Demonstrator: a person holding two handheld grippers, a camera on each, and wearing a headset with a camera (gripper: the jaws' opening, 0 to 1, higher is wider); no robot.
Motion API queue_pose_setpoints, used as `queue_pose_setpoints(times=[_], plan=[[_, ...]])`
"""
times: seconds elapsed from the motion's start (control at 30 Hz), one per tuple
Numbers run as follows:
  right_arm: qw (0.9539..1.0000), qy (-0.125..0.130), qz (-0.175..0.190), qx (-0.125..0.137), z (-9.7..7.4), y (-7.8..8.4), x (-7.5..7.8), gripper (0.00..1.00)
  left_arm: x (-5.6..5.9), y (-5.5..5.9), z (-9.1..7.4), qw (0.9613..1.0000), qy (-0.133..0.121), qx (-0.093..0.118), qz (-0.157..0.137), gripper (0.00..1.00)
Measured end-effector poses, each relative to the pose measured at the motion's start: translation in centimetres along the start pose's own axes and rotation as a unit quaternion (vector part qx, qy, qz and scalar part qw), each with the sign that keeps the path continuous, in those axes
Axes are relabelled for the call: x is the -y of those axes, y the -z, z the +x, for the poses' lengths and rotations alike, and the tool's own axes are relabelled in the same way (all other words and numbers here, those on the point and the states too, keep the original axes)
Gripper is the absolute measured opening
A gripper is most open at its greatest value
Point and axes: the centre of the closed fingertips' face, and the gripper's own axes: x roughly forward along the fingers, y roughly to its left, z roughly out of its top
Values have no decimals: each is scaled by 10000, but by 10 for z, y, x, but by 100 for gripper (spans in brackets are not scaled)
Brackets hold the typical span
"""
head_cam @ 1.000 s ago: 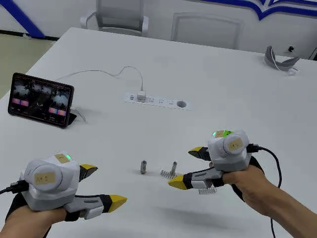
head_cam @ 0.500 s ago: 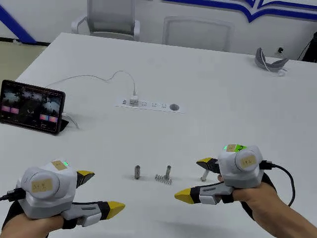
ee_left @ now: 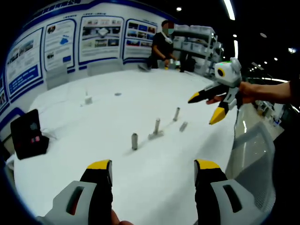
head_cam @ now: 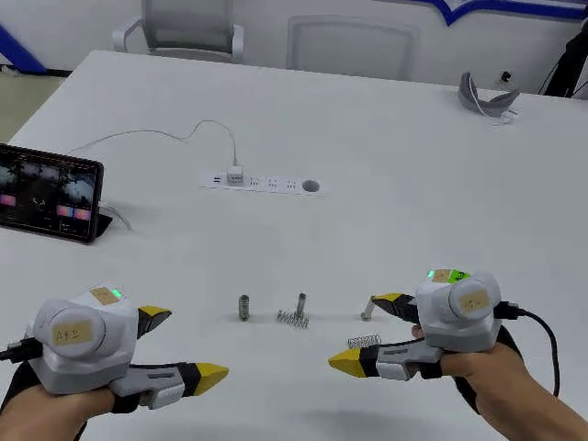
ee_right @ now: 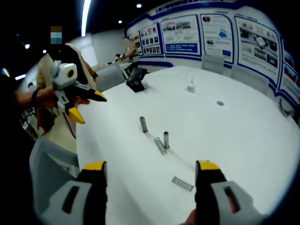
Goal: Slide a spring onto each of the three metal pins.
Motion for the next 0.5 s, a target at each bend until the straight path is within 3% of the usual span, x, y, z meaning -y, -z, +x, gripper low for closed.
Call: queue_pose_setpoints(times=[0.5], plan=[[9999,101,103,-9,-16,11,5,81,23,-6,21,9984,328,-183,424,73]])
